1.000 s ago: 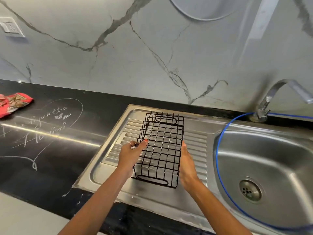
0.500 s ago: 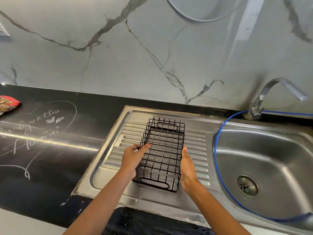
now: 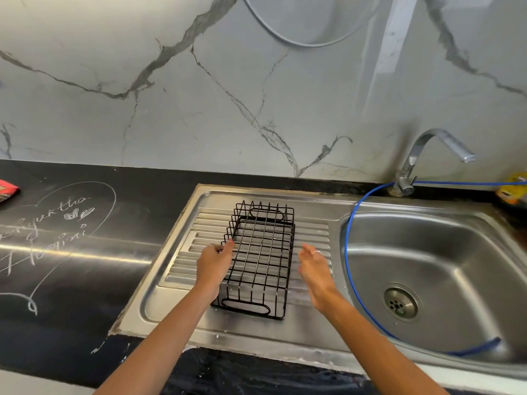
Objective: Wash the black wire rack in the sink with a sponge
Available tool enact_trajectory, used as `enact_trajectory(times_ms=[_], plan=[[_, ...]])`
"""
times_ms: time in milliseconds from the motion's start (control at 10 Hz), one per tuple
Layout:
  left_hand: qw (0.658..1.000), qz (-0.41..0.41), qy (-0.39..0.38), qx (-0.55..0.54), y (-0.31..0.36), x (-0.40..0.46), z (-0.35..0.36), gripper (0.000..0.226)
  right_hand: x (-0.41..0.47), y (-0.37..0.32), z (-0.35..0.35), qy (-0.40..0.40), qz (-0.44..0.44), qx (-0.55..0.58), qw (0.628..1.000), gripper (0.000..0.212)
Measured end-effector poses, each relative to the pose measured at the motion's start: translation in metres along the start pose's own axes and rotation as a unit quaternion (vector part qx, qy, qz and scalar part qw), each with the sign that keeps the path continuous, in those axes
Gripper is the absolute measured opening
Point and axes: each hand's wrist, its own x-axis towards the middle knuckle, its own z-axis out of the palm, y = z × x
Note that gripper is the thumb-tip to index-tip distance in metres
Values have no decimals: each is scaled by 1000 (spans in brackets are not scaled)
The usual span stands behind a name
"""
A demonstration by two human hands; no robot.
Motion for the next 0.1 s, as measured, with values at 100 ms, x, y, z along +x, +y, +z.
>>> enact_trajectory(times_ms=[100], plan=[[993,12,62,103,6,2,8,47,12,0,-31,17,-25,4,1000,52]])
